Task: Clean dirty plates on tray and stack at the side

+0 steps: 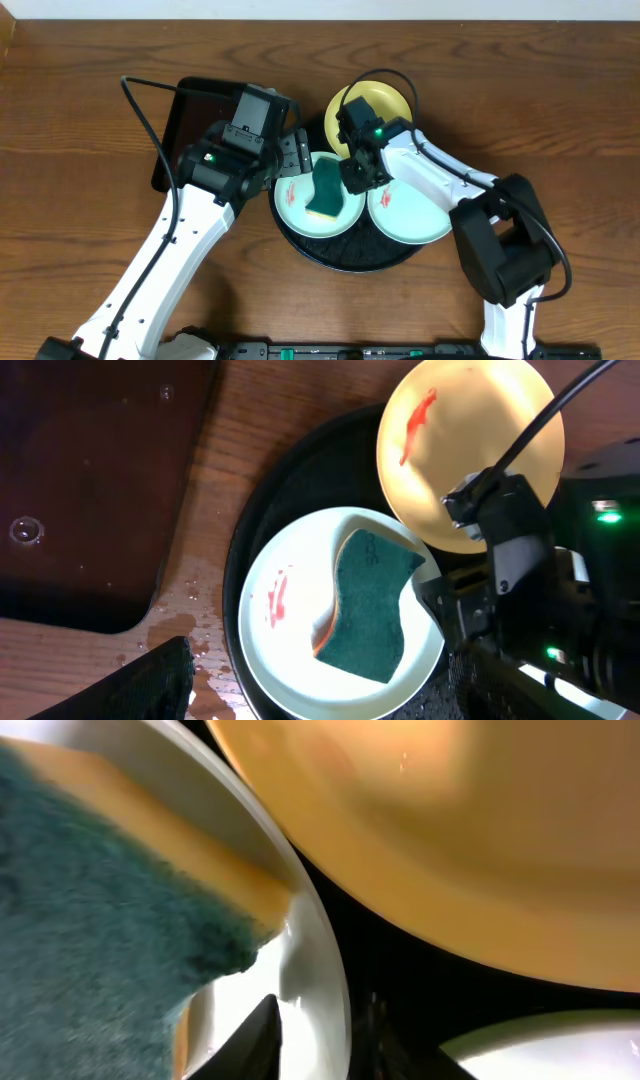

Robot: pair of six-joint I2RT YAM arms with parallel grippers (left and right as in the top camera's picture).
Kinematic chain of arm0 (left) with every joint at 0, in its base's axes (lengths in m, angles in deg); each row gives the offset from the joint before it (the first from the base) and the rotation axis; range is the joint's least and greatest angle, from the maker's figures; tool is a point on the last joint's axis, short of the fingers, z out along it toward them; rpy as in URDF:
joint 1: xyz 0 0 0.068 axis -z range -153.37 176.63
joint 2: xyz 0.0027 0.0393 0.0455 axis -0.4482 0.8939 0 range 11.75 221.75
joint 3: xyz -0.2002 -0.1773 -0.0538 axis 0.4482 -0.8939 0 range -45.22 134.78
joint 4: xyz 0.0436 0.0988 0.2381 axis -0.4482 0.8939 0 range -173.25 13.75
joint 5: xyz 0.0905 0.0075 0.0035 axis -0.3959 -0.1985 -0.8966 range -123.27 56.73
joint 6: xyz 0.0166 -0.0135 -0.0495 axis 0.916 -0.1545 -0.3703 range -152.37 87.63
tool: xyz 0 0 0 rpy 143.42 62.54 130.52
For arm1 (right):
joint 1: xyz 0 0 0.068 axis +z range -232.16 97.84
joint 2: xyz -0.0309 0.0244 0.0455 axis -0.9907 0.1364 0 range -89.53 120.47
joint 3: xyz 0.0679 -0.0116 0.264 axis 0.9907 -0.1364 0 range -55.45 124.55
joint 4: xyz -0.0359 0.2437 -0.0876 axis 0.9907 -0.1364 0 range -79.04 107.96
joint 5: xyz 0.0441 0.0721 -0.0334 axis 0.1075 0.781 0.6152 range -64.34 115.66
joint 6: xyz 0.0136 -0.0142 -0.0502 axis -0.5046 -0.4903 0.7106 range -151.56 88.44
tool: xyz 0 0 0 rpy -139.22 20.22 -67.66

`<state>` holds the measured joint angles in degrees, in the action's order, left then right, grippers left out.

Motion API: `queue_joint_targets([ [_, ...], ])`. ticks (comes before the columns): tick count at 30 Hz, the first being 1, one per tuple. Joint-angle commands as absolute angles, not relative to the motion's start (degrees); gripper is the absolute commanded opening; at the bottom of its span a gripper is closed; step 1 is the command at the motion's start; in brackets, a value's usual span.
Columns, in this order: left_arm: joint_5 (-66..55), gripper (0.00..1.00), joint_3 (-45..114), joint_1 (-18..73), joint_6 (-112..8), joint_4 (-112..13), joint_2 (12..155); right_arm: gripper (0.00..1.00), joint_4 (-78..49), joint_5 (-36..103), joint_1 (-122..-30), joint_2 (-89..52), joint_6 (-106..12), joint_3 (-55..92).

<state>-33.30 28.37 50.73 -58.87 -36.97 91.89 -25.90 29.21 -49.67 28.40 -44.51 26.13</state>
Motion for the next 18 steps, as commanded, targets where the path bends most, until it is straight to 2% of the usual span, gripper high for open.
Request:
queue_joint_targets([
  [1,-33.98,0.83,28.28,50.42,-57.87,-36.79,92.24,0.24,-26.01,28.47,-49.43,28.91,-44.07,25.74],
  [8,-33.98,0.83,28.28,50.42,-57.87,-36.79,92.24,0.23,-26.16,28.49,-49.54,28.95,-42.58,25.71],
  [13,-33.98,0.82,28.28,50.42,-57.87,-36.79,92.24,0.13,-26.23,28.53,-49.45,28.95,-42.63,25.71],
  [18,-33.96,0.83,28.28,50.42,-57.89,-36.97,92.24,0.11,-26.53,28.53,-49.45,28.95,-42.63,25.74],
])
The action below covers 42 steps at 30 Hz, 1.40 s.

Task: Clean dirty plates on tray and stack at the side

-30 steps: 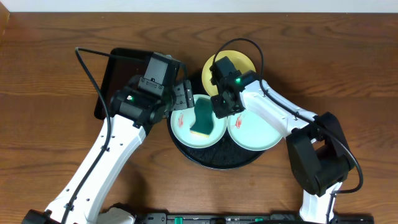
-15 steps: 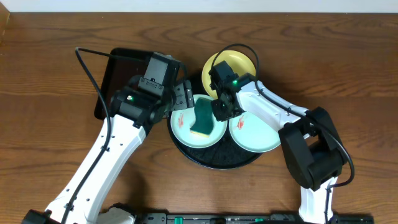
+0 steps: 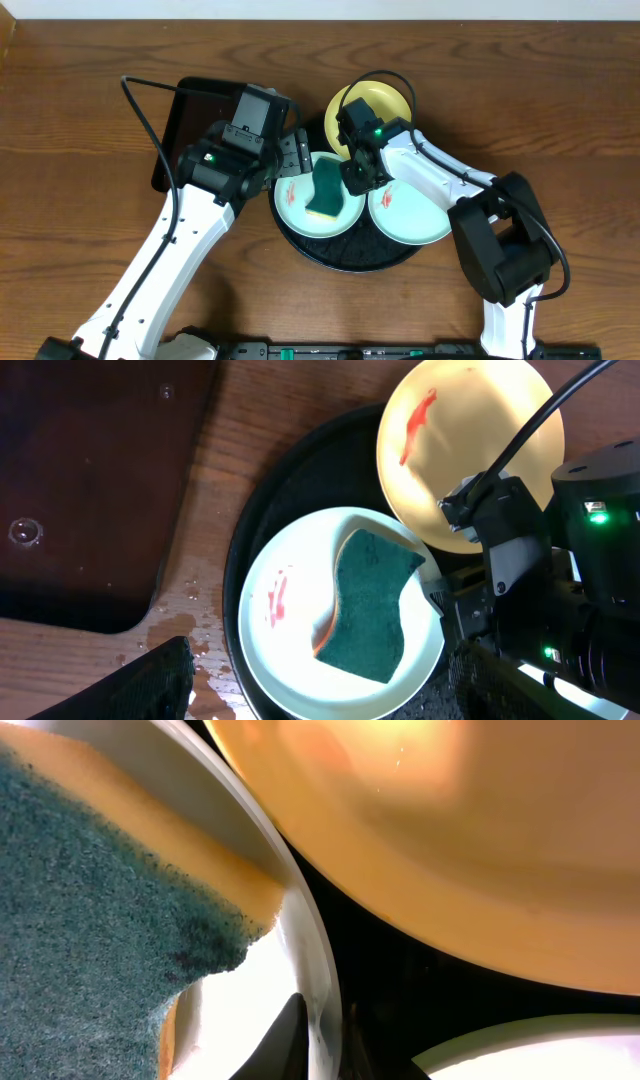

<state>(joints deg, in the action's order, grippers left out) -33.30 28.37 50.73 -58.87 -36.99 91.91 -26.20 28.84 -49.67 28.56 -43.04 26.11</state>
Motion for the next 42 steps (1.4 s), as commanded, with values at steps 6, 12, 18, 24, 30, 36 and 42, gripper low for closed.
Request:
queue_joint_targets([
  [6,-33.96,0.83,28.28,50.42,-57.91,-37.06,92.24,0.04,-27.23,28.58,-49.45,28.95,-42.67,25.74],
  [12,-31.53,0.83,28.28,50.42,-58.35,-36.66,92.24,0.01,-27.21,29.06,-49.43,28.95,-43.54,25.74],
  [18,-19.19,0.82,28.06,50.81,-58.33,-35.09,92.43,0.01,-27.21,29.12,-49.43,28.95,-43.59,25.74],
  [24,-19.1,0.82,27.75,52.12,-57.45,-36.2,95.95,0.01,-26.95,29.15,-49.43,28.95,-44.83,25.74],
  [30,-19.12,0.72,27.75,52.1,-57.48,-37.47,103.62,0.01,-26.95,29.15,-49.43,28.95,-44.83,25.74],
  [36,-18.35,0.72,27.75,51.95,-56.51,-37.65,110.77,0.01,-27.73,29.15,-49.45,28.95,-44.83,25.74],
  [42,-7.78,0.78,27.75,50.09,-44.21,-37.73,114.38,0.01,-28.08,29.15,-49.45,28.95,-44.81,25.74],
])
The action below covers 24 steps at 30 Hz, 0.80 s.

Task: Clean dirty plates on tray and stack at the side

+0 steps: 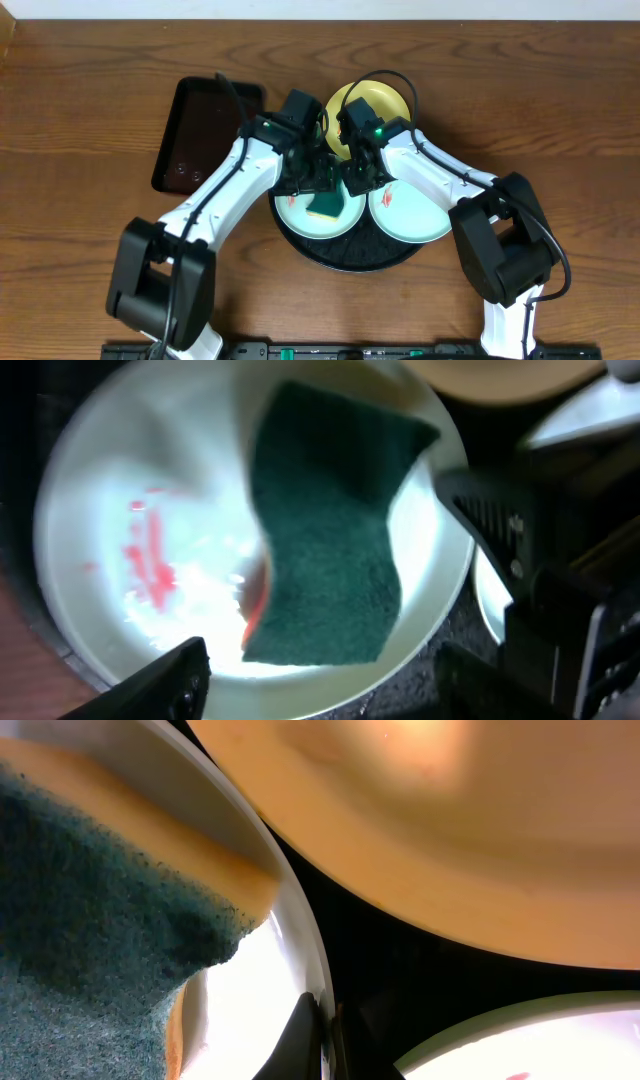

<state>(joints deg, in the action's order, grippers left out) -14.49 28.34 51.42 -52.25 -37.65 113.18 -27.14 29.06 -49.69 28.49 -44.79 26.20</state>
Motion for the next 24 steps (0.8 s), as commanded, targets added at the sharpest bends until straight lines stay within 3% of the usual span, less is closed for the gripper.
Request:
queue_joint_targets([
  [1,-7.25,0.79,27.75,49.94,-43.09,-37.73,114.68,0.01,-28.06,29.15,-49.45,28.95,-44.81,25.74],
  [24,-6.66,0.65,27.75,49.7,-41.67,-42.19,124.08,0.01,-28.15,29.15,-49.47,28.95,-44.83,25.74],
])
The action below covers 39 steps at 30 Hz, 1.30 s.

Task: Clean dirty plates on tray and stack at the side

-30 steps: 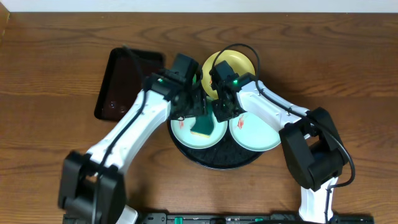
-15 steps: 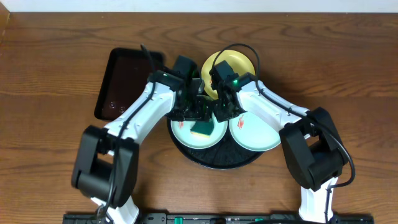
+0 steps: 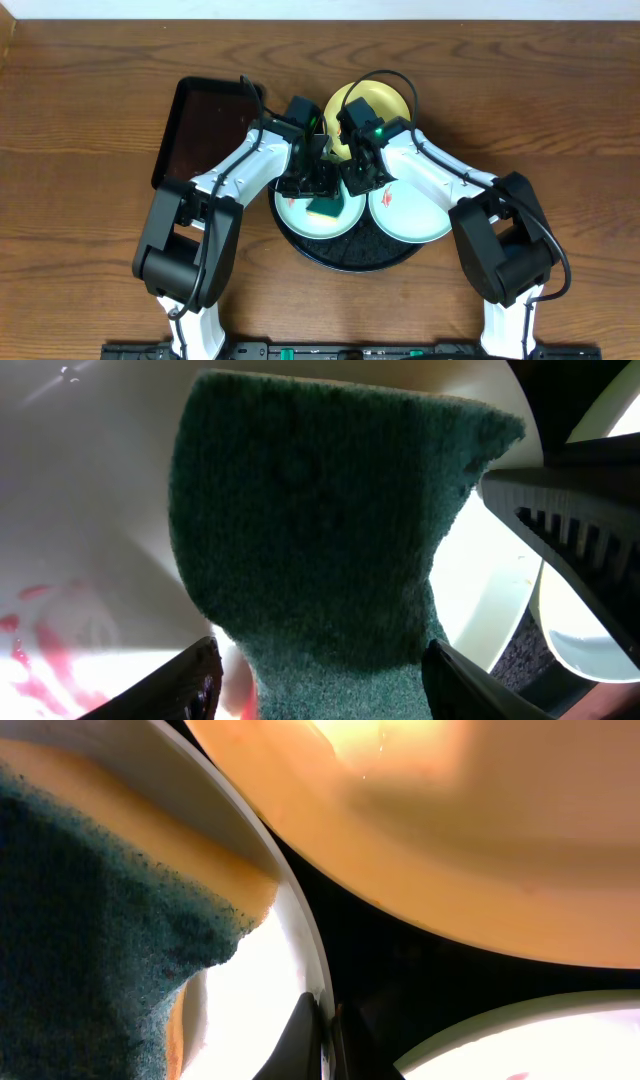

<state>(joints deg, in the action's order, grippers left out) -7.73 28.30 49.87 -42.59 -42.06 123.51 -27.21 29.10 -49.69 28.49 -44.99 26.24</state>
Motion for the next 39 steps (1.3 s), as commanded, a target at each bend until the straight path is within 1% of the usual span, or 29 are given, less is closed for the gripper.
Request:
queue_joint_targets([
  [1,-6.68,0.63,27.75,49.79,-42.15,-42.19,124.08,0.01,-28.15,29.15,-49.47,28.95,-44.83,25.74],
  [6,-7.38,0.58,27.75,50.83,-42.94,-42.76,124.1,0.01,-28.11,29.15,-49.47,28.95,-44.83,25.74],
  [10,-9.31,0.55,27.73,51.58,-44.12,-44.18,124.5,0.01,-28.13,29.15,-49.47,28.95,-44.83,25.74],
  [13,-9.57,0.51,27.73,51.56,-44.67,-44.6,125.33,0.01,-28.17,29.15,-49.47,28.95,-44.83,25.74],
  [15,-10.57,0.42,27.73,51.56,-45.37,-44.64,126.29,0.01,-28.17,29.15,-49.47,28.95,-44.83,25.74],
  [18,-12.19,0.35,27.73,51.58,-45.94,-44.42,127.88,0.01,-28.19,29.15,-49.47,28.95,-44.83,25.74],
  [21,-17.11,0.27,27.73,51.56,-48.32,-43.64,128.93,0.01,-28.3,29.15,-49.47,28.95,-44.83,25.74],
  [25,-26.51,0.1,27.73,51.12,-54.2,-41.73,128.93,0.01,-28.78,29.12,-49.47,28.95,-44.81,25.74],
  [26,-28.58,0.08,27.73,50.86,-55.64,-41.19,128.93,0.01,-29.02,29.12,-49.47,28.95,-44.81,25.74],
  [33,-43.99,0.08,27.73,48.3,-63.4,-36.73,128.93,0.01,-29.85,29.12,-49.47,28.95,-45.47,25.74],
  [39,-48.47,0.08,27.73,45.33,-64.21,-34.61,128.93,0.01,-29.81,29.1,-49.5,28.95,-46.3,25.74],
])
